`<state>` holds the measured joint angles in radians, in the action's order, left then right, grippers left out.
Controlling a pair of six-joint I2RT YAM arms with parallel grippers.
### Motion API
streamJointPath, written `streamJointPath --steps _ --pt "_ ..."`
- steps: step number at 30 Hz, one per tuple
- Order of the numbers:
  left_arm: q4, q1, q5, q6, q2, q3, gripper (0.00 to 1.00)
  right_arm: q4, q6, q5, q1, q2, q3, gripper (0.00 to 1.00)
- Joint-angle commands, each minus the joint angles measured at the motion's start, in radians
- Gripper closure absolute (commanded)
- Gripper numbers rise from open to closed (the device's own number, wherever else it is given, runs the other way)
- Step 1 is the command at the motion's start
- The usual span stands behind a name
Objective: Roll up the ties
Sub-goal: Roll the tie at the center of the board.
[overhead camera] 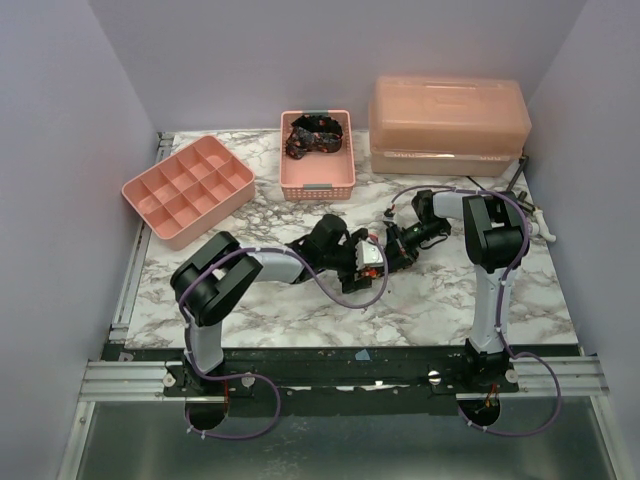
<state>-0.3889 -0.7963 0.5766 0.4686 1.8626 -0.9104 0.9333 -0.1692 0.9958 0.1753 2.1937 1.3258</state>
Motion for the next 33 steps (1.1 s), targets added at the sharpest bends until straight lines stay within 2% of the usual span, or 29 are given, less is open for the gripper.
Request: streamJointPath --steps 1,6,10,14,16,19,26,31,33 --pt "0.147 -0.022 0.004 0.092 -0.001 -0.070 0.15 -0.043 -0.039 -0.168 0.007 0.052 -0.025 1.00" --pt "0.328 -0.023 -0.067 0.100 0.068 -0.173 0.43 -0.031 -0.048 -0.159 0.007 0.037 -0.021 1.00" --pt "0.352 -0.017 -0.066 0.115 0.073 -0.156 0.69 0.048 -0.087 -0.120 0.007 0.005 0.022 0.98" --pt "0.386 0.008 -0.010 0.099 0.091 -0.160 0.82 0.158 -0.154 -0.057 0.003 -0.060 0.095 0.75" --pt "0.387 0.023 0.037 0.102 0.096 -0.159 0.85 0.165 -0.148 -0.056 -0.005 -0.085 0.136 0.70" --pt "0.415 0.041 0.079 0.099 0.097 -0.157 0.85 0.099 -0.081 -0.080 -0.019 -0.098 0.156 0.71" --pt "0.440 0.066 0.160 0.099 0.092 -0.154 0.87 -0.014 -0.022 -0.161 -0.020 -0.071 0.095 0.76" --pt "0.440 0.069 0.217 0.099 0.073 -0.140 0.87 -0.091 0.007 -0.316 -0.020 -0.054 0.051 0.78" --pt "0.439 0.069 0.227 0.097 0.065 -0.139 0.86 -0.093 0.006 -0.352 -0.021 -0.049 0.037 0.82"
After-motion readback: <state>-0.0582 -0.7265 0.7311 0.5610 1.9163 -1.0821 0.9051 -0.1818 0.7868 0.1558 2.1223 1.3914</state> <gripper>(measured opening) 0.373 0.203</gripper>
